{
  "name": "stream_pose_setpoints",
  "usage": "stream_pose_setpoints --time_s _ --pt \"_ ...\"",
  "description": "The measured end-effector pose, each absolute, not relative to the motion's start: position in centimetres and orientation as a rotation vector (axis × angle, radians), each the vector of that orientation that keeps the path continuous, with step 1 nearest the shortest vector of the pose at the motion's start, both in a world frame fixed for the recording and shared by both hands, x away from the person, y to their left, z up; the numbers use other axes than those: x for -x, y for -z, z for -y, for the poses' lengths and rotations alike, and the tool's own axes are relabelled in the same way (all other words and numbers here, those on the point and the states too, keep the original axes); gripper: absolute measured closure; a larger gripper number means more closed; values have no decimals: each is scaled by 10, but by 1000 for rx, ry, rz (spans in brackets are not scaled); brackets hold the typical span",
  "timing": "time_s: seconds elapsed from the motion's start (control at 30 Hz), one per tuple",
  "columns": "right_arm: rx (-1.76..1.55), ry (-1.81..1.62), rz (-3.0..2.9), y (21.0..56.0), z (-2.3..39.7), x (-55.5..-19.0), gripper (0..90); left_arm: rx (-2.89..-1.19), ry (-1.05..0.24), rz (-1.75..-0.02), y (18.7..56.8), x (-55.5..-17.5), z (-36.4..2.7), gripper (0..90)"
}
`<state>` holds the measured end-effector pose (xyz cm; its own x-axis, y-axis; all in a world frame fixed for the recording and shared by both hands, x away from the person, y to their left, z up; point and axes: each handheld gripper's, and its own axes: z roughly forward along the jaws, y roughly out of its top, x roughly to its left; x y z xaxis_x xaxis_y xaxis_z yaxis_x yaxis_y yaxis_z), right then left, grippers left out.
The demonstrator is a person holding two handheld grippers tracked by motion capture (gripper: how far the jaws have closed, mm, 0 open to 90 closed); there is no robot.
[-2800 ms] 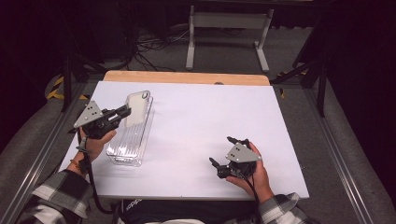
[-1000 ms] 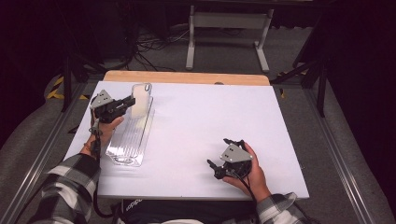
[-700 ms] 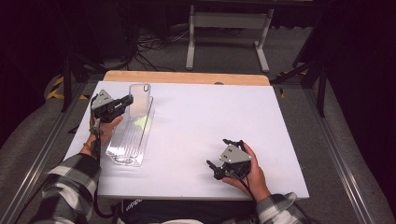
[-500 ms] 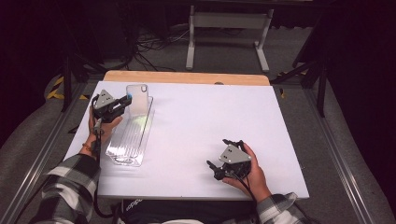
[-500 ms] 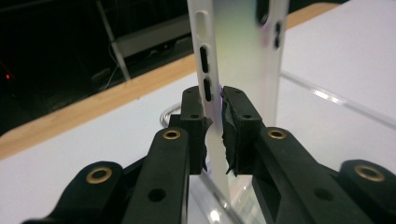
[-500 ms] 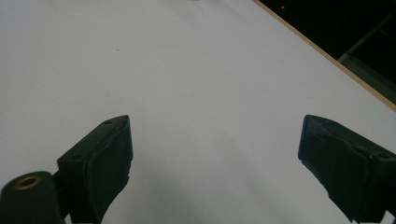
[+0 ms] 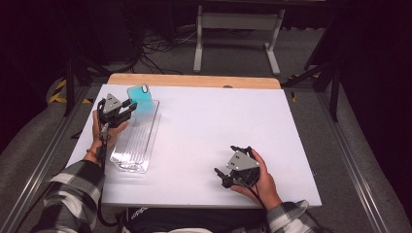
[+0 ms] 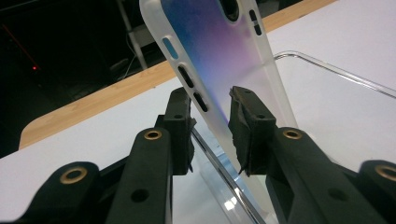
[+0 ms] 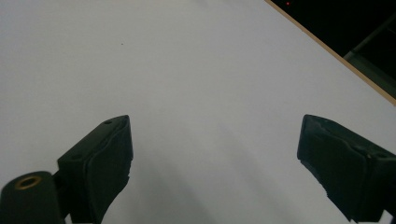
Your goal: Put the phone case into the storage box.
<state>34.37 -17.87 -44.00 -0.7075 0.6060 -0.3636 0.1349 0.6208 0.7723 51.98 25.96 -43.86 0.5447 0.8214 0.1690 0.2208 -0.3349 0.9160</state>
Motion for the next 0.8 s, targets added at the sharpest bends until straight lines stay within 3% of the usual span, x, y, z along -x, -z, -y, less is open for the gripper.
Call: stream_pose_setpoints --time_s 0.47,0.8 --pt "-578 -979 -2247 442 177 -345 115 -1903 -934 -857 437 -524 -250 734" --pt "-578 -960 -2246 442 178 -345 116 -1869 -883 -878 434 -525 -250 719"
